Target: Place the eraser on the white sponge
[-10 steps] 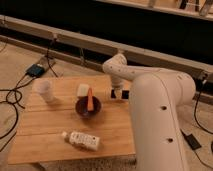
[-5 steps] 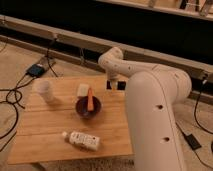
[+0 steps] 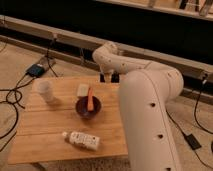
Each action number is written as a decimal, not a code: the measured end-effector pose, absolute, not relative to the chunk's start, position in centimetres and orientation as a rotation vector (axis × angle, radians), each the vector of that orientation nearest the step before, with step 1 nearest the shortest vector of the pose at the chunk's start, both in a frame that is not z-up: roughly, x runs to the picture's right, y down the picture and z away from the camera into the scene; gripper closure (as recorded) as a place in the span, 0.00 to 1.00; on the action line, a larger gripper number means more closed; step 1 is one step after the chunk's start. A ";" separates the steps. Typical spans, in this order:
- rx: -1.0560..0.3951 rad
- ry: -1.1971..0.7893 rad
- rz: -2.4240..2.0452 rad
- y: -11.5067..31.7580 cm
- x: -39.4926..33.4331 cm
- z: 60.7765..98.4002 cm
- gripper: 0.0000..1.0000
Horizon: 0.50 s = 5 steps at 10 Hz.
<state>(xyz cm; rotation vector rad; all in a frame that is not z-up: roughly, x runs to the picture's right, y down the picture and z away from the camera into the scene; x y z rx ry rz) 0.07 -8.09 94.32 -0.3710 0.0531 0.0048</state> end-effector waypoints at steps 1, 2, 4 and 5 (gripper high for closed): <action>-0.368 0.039 -0.011 -8.5 -1.0 94.4 1.00; -0.365 0.028 -0.023 -8.8 -1.9 94.3 1.00; -0.363 0.003 -0.049 -9.5 -4.1 94.0 1.00; -0.365 -0.005 -0.058 -9.7 -4.9 93.9 1.00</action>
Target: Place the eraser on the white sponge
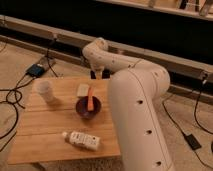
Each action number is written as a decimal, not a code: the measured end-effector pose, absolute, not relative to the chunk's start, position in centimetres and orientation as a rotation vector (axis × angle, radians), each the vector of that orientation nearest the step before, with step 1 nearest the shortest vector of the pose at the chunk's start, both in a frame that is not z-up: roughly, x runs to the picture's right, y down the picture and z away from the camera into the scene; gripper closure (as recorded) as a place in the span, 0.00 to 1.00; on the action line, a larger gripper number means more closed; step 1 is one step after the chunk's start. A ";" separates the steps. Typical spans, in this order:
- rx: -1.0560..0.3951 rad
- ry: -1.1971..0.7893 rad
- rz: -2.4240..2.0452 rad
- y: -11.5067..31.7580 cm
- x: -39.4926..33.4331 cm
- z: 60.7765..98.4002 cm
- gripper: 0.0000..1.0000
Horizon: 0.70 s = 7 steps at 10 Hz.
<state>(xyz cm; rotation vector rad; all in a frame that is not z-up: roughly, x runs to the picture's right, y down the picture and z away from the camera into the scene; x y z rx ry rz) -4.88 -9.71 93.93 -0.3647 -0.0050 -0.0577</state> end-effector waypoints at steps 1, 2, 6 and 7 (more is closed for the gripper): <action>-0.367 -0.016 -0.067 -9.9 -5.9 93.9 1.00; -0.368 -0.024 -0.074 -10.1 -6.7 93.9 1.00; -0.388 -0.051 -0.105 -10.0 -9.7 94.1 1.00; -0.395 -0.058 -0.111 -9.9 -10.5 94.1 1.00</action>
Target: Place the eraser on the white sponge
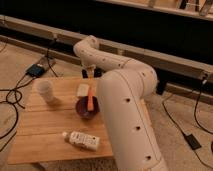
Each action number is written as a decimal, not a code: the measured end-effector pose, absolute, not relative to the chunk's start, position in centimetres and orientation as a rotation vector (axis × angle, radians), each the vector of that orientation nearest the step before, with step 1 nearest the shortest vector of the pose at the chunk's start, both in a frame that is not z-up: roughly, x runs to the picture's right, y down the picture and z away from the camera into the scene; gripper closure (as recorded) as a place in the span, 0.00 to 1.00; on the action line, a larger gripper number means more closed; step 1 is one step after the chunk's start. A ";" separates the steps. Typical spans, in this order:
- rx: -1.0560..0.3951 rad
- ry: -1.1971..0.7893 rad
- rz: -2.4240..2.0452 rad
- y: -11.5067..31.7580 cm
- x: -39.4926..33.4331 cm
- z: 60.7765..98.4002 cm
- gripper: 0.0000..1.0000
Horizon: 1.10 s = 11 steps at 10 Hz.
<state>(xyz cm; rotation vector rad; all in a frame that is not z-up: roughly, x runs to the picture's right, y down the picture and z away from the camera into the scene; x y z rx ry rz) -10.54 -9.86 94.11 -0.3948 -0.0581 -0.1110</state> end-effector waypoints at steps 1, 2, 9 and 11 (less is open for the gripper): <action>-0.404 -0.062 -0.119 -9.5 -11.2 94.2 1.00; -0.414 -0.068 -0.131 -9.2 -12.1 94.2 1.00; -0.510 -0.080 -0.216 -5.6 -16.2 95.0 1.00; -0.550 -0.070 -0.231 -4.1 -16.4 96.0 1.00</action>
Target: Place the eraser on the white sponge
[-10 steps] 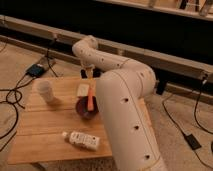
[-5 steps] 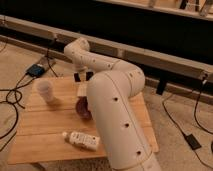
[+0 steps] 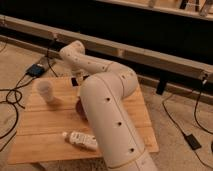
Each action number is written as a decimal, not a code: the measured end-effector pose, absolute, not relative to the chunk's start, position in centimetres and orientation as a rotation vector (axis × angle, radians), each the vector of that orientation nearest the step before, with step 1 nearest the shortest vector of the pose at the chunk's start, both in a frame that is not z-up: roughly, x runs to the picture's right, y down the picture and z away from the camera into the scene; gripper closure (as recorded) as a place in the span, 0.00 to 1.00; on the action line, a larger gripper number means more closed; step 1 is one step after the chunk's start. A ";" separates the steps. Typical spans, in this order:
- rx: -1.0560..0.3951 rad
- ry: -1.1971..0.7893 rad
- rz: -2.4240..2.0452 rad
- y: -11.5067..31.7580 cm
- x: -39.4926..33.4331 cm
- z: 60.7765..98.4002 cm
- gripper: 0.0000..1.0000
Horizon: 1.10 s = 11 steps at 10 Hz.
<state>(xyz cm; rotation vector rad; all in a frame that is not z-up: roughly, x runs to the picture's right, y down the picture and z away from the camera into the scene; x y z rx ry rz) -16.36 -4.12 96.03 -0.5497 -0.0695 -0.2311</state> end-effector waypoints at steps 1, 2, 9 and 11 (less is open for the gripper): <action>-0.565 -0.066 -0.236 -3.6 -16.5 96.6 1.00; -0.581 -0.062 -0.240 -3.1 -16.5 97.1 1.00; -0.630 -0.038 -0.294 -2.4 -15.8 98.7 0.69; -0.639 -0.037 -0.309 -2.3 -15.8 98.7 0.50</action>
